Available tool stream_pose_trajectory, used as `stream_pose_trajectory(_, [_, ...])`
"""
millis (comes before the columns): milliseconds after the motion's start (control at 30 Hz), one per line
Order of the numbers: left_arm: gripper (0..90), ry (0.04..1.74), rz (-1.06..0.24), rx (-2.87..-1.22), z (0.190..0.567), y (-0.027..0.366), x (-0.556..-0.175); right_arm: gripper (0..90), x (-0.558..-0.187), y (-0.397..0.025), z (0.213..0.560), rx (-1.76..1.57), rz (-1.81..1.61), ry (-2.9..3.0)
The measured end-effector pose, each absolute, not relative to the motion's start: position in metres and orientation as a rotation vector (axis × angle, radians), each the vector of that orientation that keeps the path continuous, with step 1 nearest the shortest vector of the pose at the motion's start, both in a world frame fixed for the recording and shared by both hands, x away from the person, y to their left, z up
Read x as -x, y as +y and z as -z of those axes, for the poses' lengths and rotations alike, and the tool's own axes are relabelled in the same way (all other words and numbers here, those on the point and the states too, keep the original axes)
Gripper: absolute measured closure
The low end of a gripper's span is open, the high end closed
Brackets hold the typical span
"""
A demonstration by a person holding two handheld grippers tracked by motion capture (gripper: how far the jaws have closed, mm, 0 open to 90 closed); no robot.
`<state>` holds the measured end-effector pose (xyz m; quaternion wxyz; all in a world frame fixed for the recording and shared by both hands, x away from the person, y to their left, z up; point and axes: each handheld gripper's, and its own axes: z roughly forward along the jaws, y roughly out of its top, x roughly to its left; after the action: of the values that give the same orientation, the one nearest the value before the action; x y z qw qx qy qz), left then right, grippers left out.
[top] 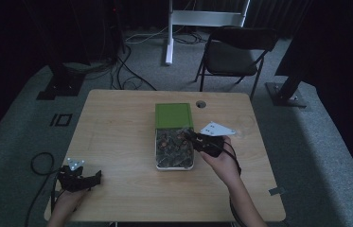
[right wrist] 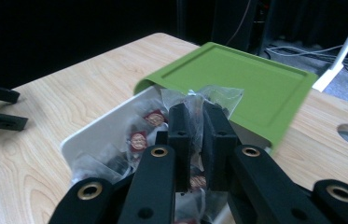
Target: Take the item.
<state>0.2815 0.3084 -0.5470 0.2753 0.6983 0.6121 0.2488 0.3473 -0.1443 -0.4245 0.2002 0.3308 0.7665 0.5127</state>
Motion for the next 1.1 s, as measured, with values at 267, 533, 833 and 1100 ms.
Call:
stream_pose_trajectory(267, [1.7,1.645,-0.669,-1.877,0.547,0.308,-0.281,83.4,-0.35,-0.161,0.426,-0.971,-1.425,2.102])
stream_pose_trajectory(533, [1.7,1.645,-0.669,-1.877,0.547,0.308,-0.281,83.2,-0.354,-0.179,0.424,-1.021,-1.428,2.055])
stream_pose_trajectory(833, [1.7,1.646,-0.668,-1.876,0.547,0.308,-0.281,83.1,-0.356,-0.2,0.421,-1.059,-1.399,2.007])
stream_pose_trajectory(1100, [1.7,1.646,-0.668,-1.876,0.547,0.308,-0.281,83.1,-0.359,-0.219,0.419,-1.099,-1.38,1.964])
